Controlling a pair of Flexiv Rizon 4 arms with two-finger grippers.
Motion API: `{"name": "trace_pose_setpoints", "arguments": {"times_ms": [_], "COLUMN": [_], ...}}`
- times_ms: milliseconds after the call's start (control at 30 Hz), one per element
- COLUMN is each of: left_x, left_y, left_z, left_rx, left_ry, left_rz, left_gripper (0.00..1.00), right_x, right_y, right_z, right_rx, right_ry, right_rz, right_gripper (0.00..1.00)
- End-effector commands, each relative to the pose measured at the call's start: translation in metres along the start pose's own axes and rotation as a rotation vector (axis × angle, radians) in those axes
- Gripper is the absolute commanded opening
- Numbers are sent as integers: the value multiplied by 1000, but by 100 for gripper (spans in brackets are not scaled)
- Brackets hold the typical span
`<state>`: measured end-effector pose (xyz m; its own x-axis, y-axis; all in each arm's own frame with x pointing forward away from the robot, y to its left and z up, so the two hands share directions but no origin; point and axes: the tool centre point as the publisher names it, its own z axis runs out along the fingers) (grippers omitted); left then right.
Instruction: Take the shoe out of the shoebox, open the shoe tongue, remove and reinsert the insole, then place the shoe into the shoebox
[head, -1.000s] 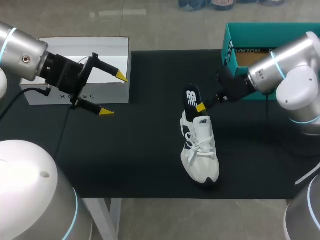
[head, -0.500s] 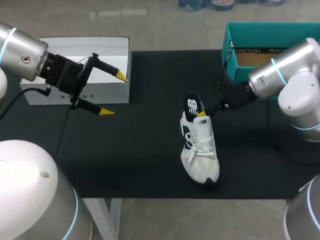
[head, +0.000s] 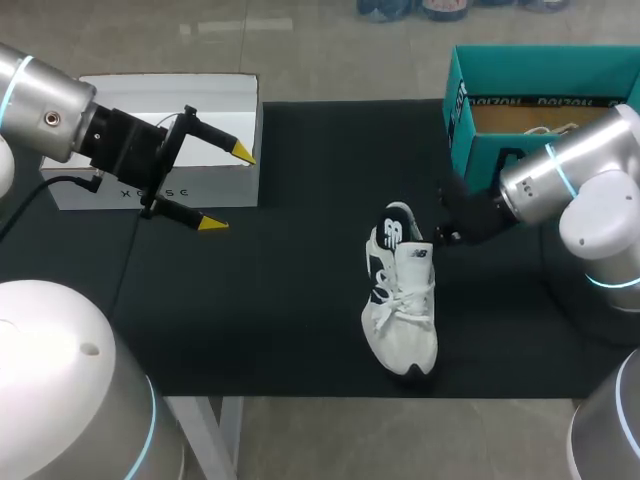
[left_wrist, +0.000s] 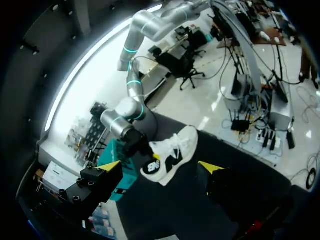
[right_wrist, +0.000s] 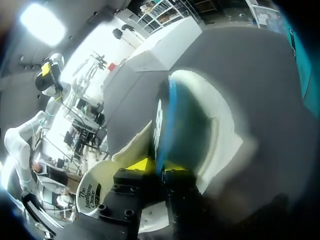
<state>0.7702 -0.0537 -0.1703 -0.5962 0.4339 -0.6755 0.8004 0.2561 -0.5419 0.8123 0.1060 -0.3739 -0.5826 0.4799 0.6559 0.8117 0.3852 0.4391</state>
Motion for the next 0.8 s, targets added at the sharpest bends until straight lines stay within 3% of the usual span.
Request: {"name": "trace_pose_setpoints", "arguments": {"times_ms": [33,233,300,367,433,800], "left_x": [0,0,0,0,0,0], "left_y": [0,0,0,0,0,0], "left_z": [0,0,0,0,0,0], "left_rx": [-2,-2,-2,-2,-2,-2], "left_ry": [2,2,2,2,2,2], "left_rz": [0,0,0,0,0,0], "left_gripper": [100,100,100,100,100,100], "right_x": [3,-4,-6,-6,-7,-9], "right_y": [8,30,36,39,41,27], "right_z": [-5,-14,-16,-16,-16,-11], "right_rx": [-8,-26,-30,-30,-31,-20], "right_ry": [-19,-43,-48,-49,-49,-41], "right_rz": [-11,-34,-44,-49,-51,-34], "right_gripper": [83,69,49,38,0,0]}}
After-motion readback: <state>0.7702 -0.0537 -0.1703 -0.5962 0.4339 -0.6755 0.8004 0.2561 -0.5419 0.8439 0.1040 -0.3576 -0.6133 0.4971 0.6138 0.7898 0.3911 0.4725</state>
